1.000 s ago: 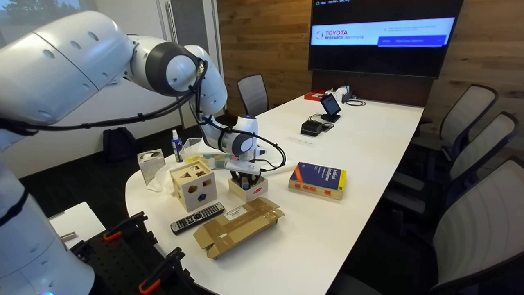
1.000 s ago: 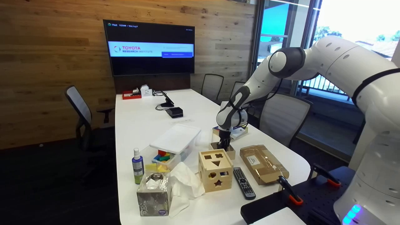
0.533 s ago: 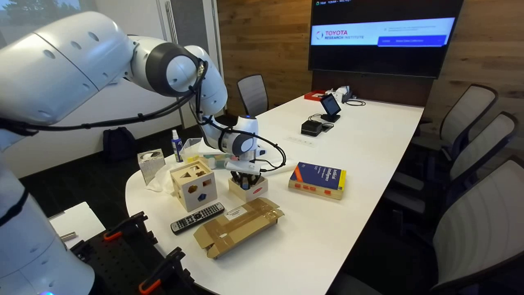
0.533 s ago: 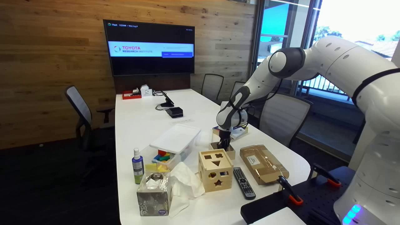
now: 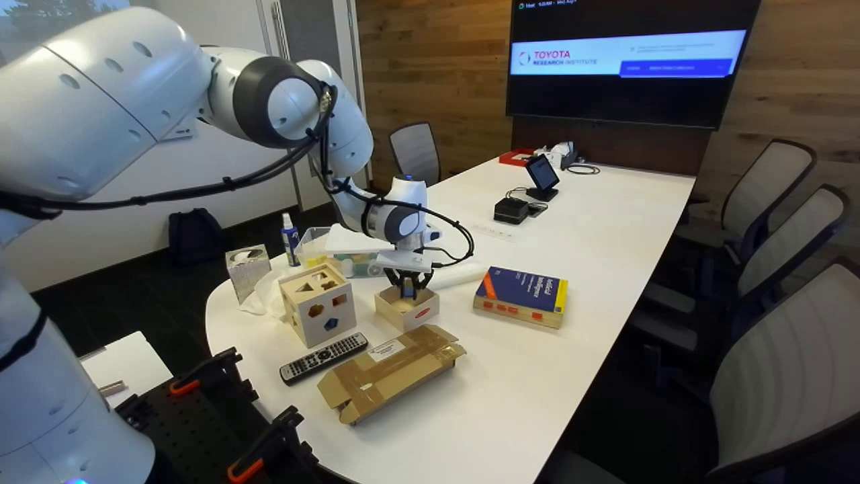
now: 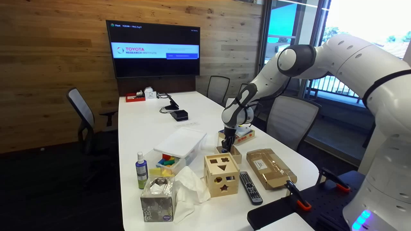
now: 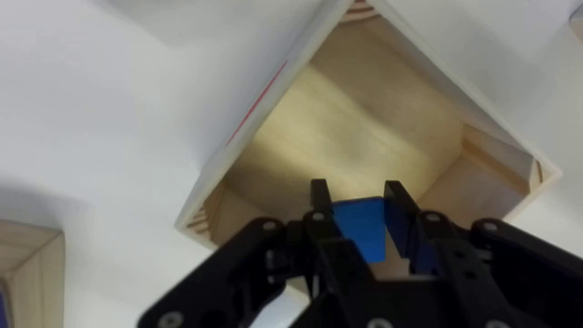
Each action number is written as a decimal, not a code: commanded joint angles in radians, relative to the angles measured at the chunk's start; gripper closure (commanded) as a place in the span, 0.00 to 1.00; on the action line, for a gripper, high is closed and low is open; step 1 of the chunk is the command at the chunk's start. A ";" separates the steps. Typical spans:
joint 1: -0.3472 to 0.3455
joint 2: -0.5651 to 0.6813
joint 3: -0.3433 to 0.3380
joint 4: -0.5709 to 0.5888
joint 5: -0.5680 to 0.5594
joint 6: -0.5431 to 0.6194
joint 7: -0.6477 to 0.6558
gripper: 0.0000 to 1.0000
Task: Remove the blue block from the wooden box, put it in the lunchbox and close the lunchbox with the white lid
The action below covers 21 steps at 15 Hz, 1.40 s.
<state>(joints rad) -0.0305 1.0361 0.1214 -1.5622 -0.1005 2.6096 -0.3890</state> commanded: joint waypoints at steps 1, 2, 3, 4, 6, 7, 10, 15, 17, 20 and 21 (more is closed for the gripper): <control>-0.009 -0.111 0.014 -0.073 -0.017 -0.042 -0.016 0.91; -0.009 -0.131 0.018 -0.082 -0.020 -0.049 -0.025 0.91; -0.010 -0.158 0.027 -0.099 -0.024 -0.055 -0.038 0.91; -0.009 -0.181 0.036 -0.114 -0.028 -0.057 -0.060 0.91; -0.004 -0.229 0.060 -0.143 -0.040 -0.068 -0.106 0.91; 0.002 -0.250 0.076 -0.151 -0.048 -0.081 -0.135 0.91; 0.043 -0.304 0.099 -0.165 -0.092 -0.116 -0.171 0.91; 0.169 -0.311 0.128 -0.083 -0.181 -0.218 -0.235 0.91; 0.226 -0.274 0.139 -0.019 -0.203 -0.273 -0.271 0.91; 0.301 -0.225 0.149 0.070 -0.226 -0.370 -0.348 0.91; 0.324 -0.206 0.151 0.101 -0.235 -0.399 -0.382 0.91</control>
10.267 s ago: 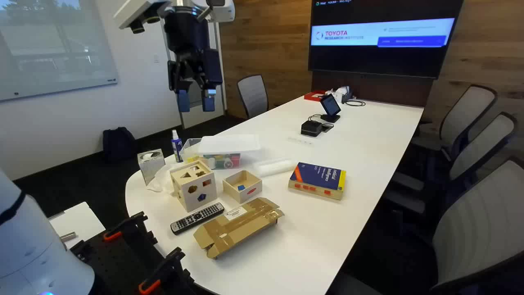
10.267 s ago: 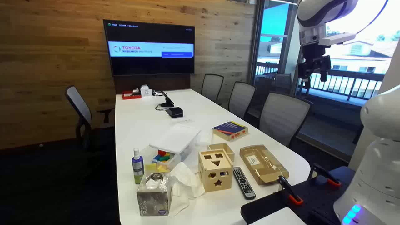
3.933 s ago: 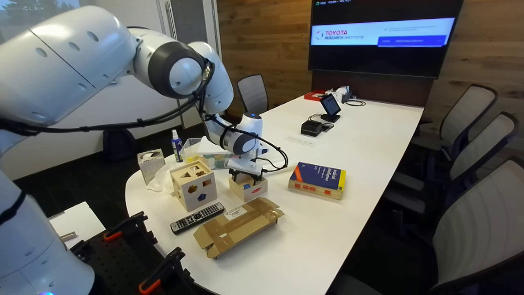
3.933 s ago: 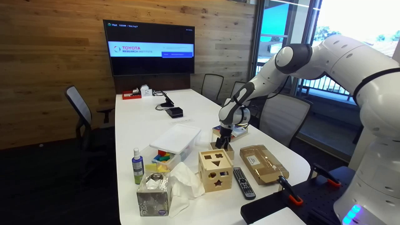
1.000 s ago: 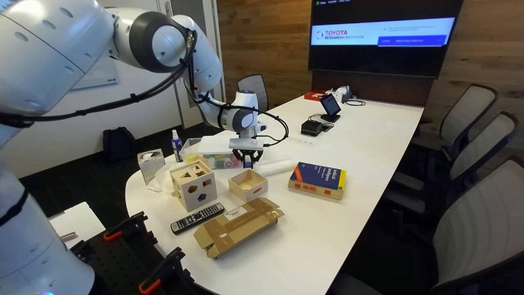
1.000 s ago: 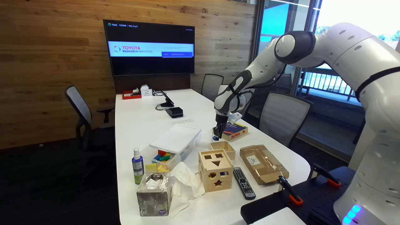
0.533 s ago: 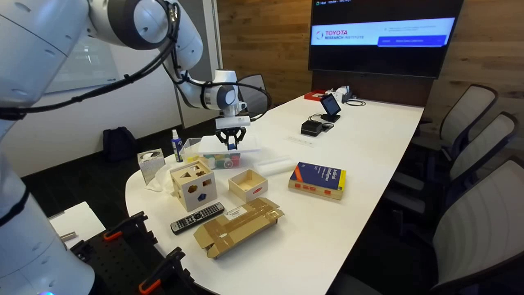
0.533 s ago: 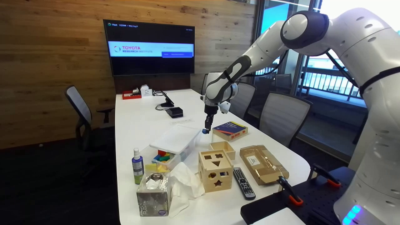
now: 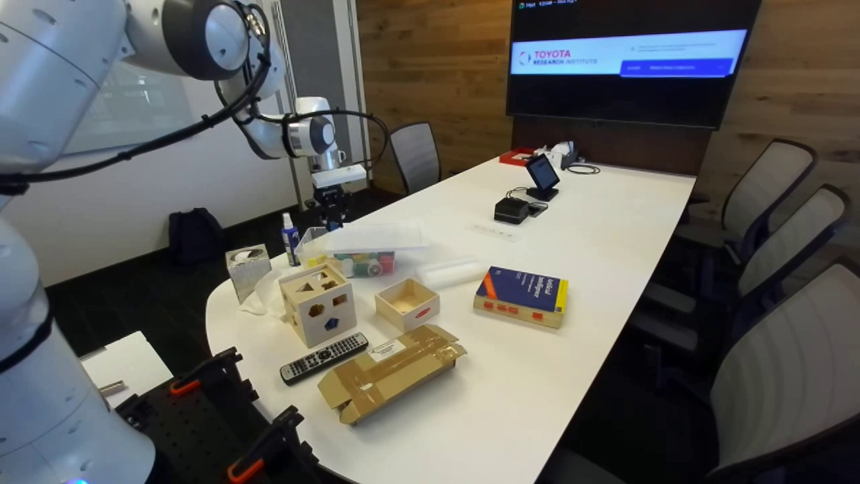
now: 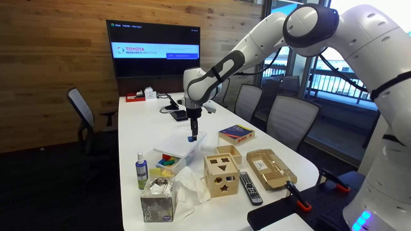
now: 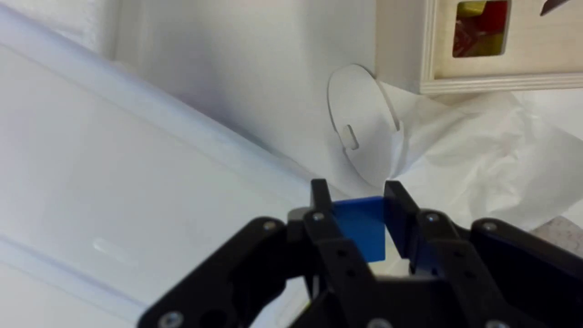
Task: Remove the blue block from the wooden box, put it in the lunchbox and close the lunchbox with the white lid
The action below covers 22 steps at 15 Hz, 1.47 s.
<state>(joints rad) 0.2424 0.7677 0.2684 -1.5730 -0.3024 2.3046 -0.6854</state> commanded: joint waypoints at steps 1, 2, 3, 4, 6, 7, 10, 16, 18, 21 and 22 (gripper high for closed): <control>0.073 0.081 0.004 0.145 -0.040 -0.121 -0.115 0.91; 0.094 0.102 0.000 0.177 -0.048 -0.138 -0.143 0.91; 0.112 0.124 -0.003 0.209 -0.055 -0.154 -0.166 0.91; 0.129 0.151 -0.009 0.245 -0.064 -0.159 -0.185 0.91; 0.154 0.211 -0.015 0.322 -0.068 -0.161 -0.223 0.91; 0.163 0.244 -0.018 0.363 -0.066 -0.163 -0.243 0.91; 0.186 0.322 -0.027 0.469 -0.058 -0.180 -0.293 0.91; 0.207 0.415 -0.027 0.614 -0.032 -0.234 -0.396 0.91; 0.214 0.432 -0.028 0.642 -0.025 -0.248 -0.420 0.91; 0.226 0.454 -0.037 0.681 -0.022 -0.277 -0.438 0.41; 0.227 0.461 -0.036 0.693 -0.018 -0.286 -0.447 0.40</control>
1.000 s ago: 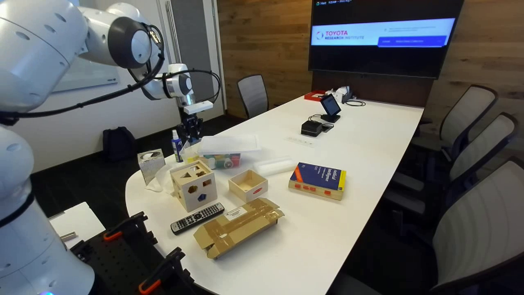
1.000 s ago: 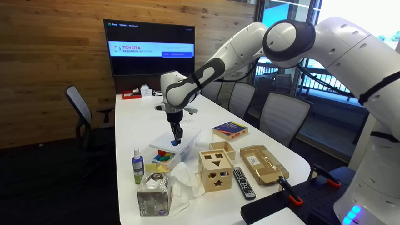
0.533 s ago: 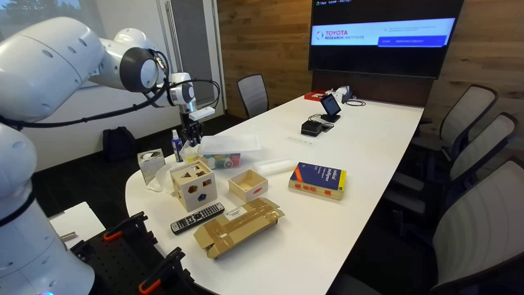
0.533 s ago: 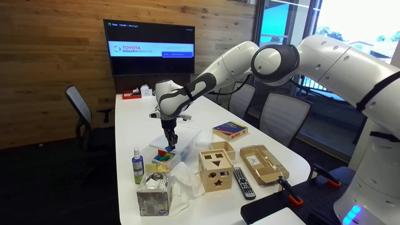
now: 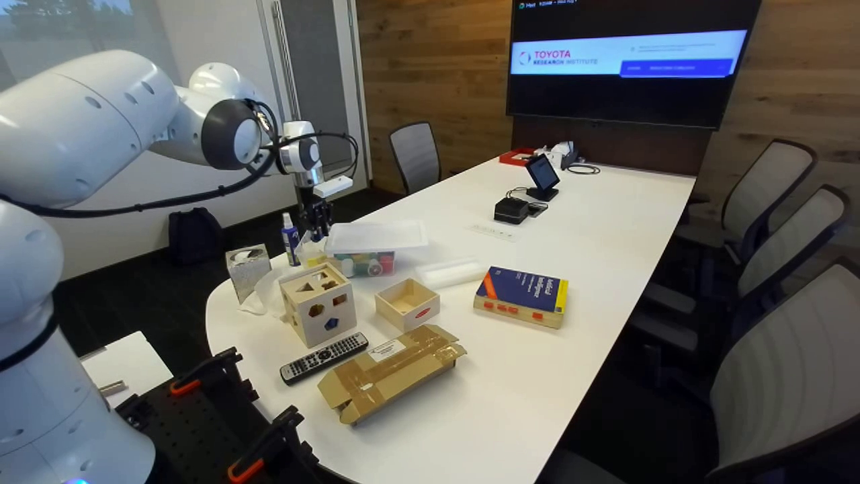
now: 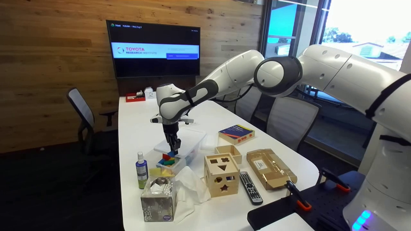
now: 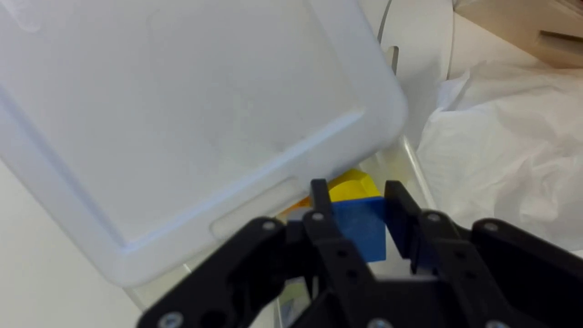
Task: Remove the blue block from the wooden box, put it in the lunchbox and close the lunchbox with the white lid
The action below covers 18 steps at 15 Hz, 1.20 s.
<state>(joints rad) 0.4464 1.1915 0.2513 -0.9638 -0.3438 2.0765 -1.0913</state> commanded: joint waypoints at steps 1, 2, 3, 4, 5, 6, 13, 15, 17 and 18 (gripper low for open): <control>0.024 0.046 -0.020 0.096 0.026 -0.065 -0.044 0.33; 0.024 0.054 -0.020 0.108 0.030 -0.071 -0.045 0.27; 0.023 0.060 -0.018 0.121 0.036 -0.078 -0.047 0.20; 0.023 0.068 -0.019 0.133 0.040 -0.080 -0.045 0.12; 0.022 0.075 -0.022 0.146 0.044 -0.084 -0.043 0.05; 0.022 0.083 -0.028 0.161 0.045 -0.080 -0.036 0.00; 0.024 0.166 -0.079 0.276 0.026 -0.037 -0.089 0.00; 0.024 0.194 -0.086 0.306 0.029 -0.033 -0.145 0.00; 0.027 0.222 -0.092 0.339 0.034 -0.030 -0.177 0.00; 0.027 0.233 -0.091 0.357 0.039 -0.032 -0.193 0.00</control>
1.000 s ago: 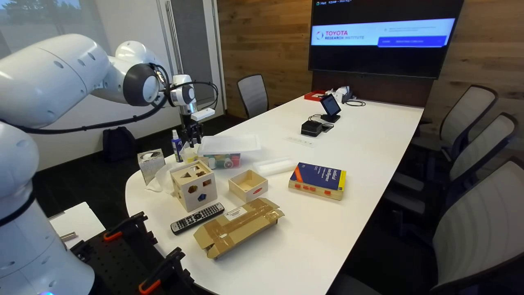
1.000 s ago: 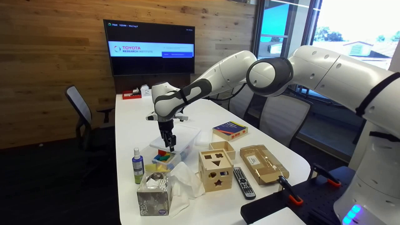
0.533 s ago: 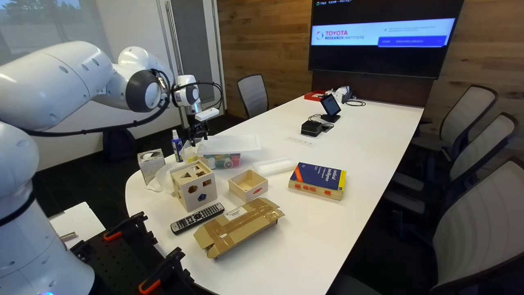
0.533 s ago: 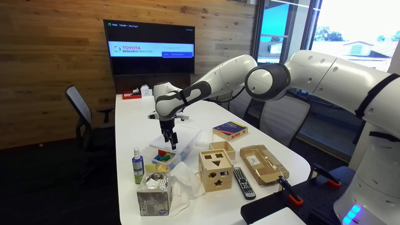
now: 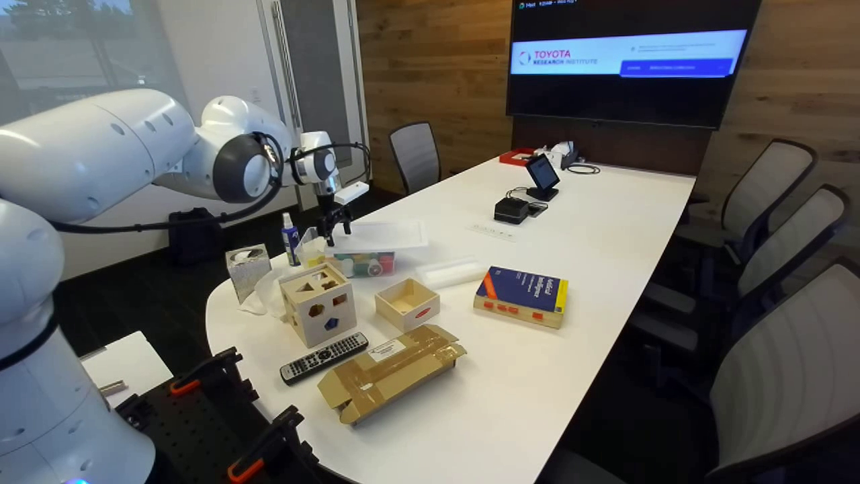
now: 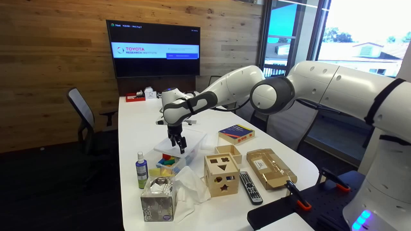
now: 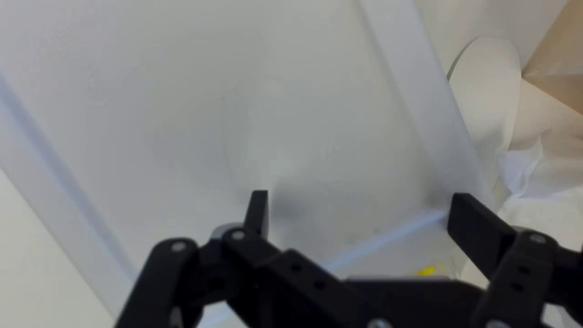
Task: Remove the blue block from the wooden box, put it in the lunchbox and close the lunchbox with the white lid
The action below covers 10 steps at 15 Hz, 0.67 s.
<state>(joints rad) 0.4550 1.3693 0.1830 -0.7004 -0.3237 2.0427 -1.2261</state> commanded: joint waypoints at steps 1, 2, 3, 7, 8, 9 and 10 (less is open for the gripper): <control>0.019 0.065 -0.022 0.110 0.024 -0.001 -0.073 0.00; 0.019 0.072 -0.021 0.125 0.030 -0.007 -0.088 0.00; 0.018 0.077 -0.016 0.138 0.038 -0.011 -0.105 0.00; -0.006 0.071 0.033 0.119 0.042 -0.020 -0.156 0.00; -0.007 0.073 0.038 0.118 0.043 -0.024 -0.165 0.00; -0.007 0.073 0.043 0.117 0.047 -0.030 -0.179 0.00; -0.007 0.075 0.046 0.116 0.049 -0.035 -0.187 0.00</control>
<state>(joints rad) 0.4510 1.4192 0.2050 -0.6181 -0.2934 2.0364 -1.3622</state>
